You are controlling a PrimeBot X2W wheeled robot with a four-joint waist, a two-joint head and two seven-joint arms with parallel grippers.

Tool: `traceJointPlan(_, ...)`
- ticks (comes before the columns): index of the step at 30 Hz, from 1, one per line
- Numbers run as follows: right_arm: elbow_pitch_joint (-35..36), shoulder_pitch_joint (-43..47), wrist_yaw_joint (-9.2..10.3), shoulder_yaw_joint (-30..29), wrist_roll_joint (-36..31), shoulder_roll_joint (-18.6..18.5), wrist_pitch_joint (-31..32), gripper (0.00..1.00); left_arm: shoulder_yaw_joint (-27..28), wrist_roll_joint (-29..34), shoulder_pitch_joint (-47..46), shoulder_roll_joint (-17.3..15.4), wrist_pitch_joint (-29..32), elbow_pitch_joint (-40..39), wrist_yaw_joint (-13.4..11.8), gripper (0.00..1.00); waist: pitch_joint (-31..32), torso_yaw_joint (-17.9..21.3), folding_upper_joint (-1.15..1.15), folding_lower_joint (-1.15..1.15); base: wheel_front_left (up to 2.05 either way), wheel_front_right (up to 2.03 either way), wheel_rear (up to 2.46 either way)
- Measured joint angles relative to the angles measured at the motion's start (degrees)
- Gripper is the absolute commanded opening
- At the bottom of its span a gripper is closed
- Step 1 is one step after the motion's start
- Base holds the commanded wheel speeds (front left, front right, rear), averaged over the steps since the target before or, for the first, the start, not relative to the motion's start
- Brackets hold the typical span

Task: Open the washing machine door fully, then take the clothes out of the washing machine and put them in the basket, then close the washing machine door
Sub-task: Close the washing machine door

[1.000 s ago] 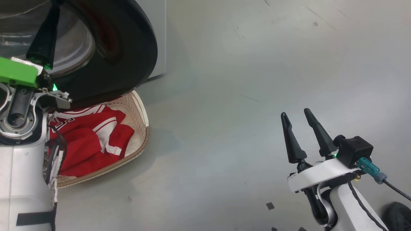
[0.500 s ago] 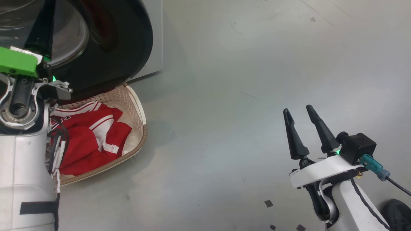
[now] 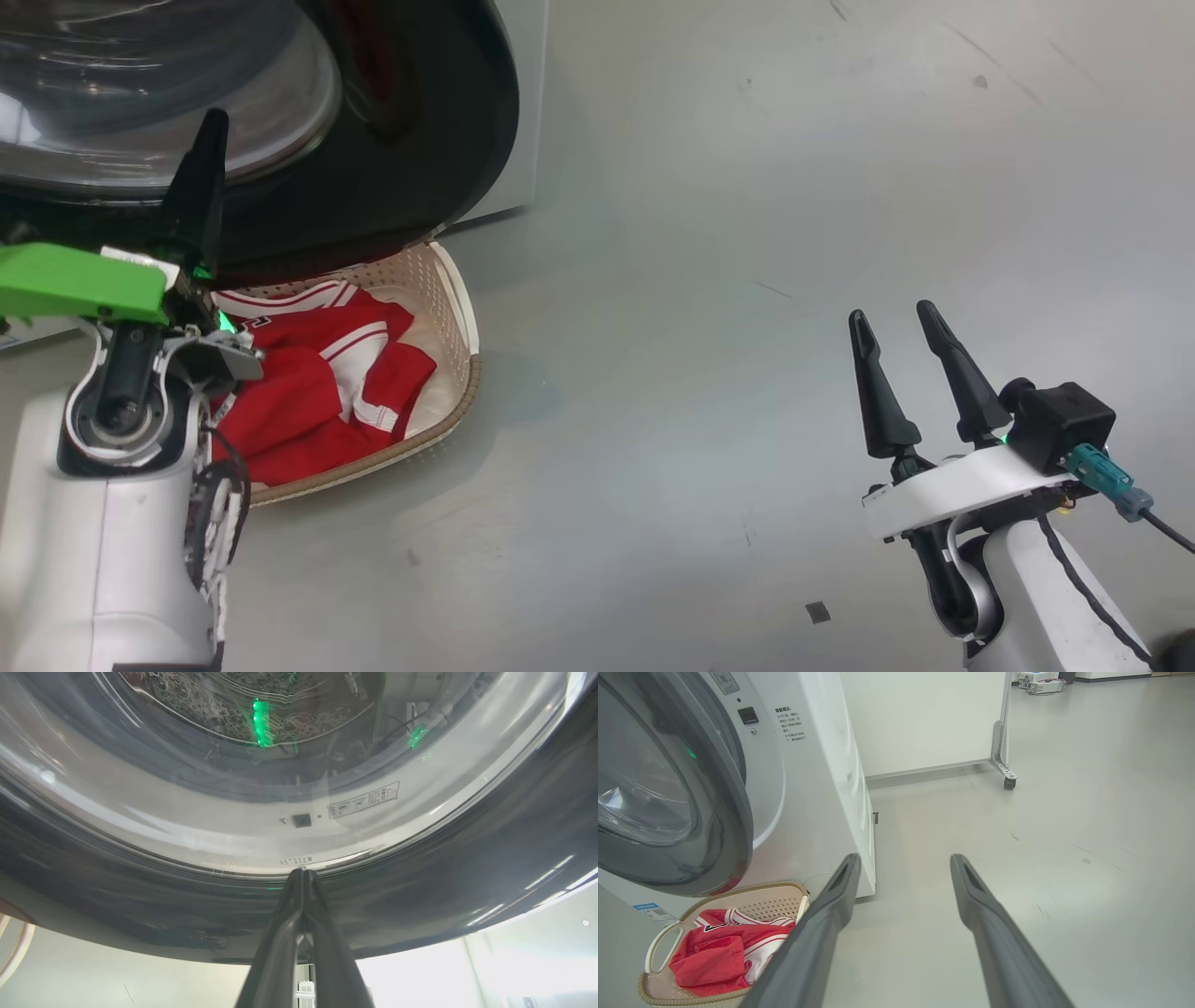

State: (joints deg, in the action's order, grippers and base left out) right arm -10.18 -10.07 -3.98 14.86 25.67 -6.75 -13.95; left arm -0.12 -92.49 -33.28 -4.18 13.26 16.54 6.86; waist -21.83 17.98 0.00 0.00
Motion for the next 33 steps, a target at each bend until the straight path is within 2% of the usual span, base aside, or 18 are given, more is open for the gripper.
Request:
traceJointPlan(6,-0.4,0.0,0.00,-0.6,-0.1,-0.6,0.0,1.00,0.7,-2.6,5.9,1.3,-1.1,-2.4,0.0,0.00,1.2,-2.6,0.00,0.00,0.00,0.00,0.00)
traceJointPlan(7,-0.5,0.0,0.00,-0.7,-0.2,-0.8,-0.1,1.00,0.8,-3.2,6.9,1.8,-1.3,-3.4,0.0,0.13,1.4,-3.1,0.00,0.00,0.00,0.00,0.00)
traceJointPlan(8,-0.5,0.0,0.01,-0.9,-0.2,-1.0,-0.1,1.00,0.9,-3.7,7.6,2.0,-1.5,-4.4,0.0,0.13,1.7,-3.6,0.00,0.00,0.00,0.00,0.00)
traceJointPlan(9,-0.6,0.1,0.01,-1.0,-0.3,-1.1,-0.2,1.00,1.0,-3.8,8.2,2.2,-1.8,-5.4,0.0,0.35,1.9,-4.1,0.00,0.00,0.00,0.00,0.00)
traceJointPlan(10,-0.8,0.1,0.00,-1.0,-0.6,-1.3,-0.3,1.00,1.1,-3.8,8.9,2.3,-2.1,-6.5,0.0,0.35,2.2,-4.7,0.00,0.00,0.00,0.00,0.00)
traceJointPlan(11,-0.9,0.2,0.00,-1.0,-0.7,-1.5,-0.3,1.00,1.4,-4.3,9.8,2.3,-2.3,-7.2,0.0,0.44,2.5,-5.2,0.00,0.00,0.00,0.00,0.00)
traceJointPlan(12,-1.0,0.4,0.00,-1.0,-0.7,-1.6,-0.3,1.00,1.7,-5.4,10.8,2.3,-2.6,-8.0,0.0,0.61,2.8,-5.7,0.00,0.00,0.00,0.00,0.00)
traceJointPlan(13,-1.2,0.6,0.00,-1.0,-0.8,-1.8,-0.3,1.00,1.9,-6.0,11.9,2.3,-2.9,-8.8,0.0,0.87,3.2,-6.3,0.00,0.00,0.00,0.00,0.00)
traceJointPlan(14,-1.3,0.8,0.00,-1.0,-0.9,-2.0,-0.3,1.00,1.9,-6.0,13.1,2.3,-3.0,-9.5,0.0,1.00,3.5,-6.8,0.00,0.00,0.00,0.00,0.00)
traceJointPlan(28,-1.4,3.9,0.62,-1.7,-1.3,-3.2,-0.3,1.00,1.6,-6.4,23.6,2.3,-6.8,-17.8,0.0,1.00,9.1,-14.3,0.00,0.00,0.00,0.00,0.00)
traceJointPlan(31,-1.4,4.8,0.73,-1.8,-1.3,-3.2,-0.3,1.00,1.2,-4.3,25.1,2.3,-8.2,-19.3,0.0,1.00,10.4,-15.4,0.00,0.00,0.00,0.00,0.00)
traceJointPlan(33,-1.4,5.3,1.16,-1.9,-1.3,-3.2,-0.3,1.00,0.6,-0.6,26.3,2.3,-9.5,-20.0,0.0,1.00,11.2,-16.2,0.00,0.00,0.00,0.00,0.00)
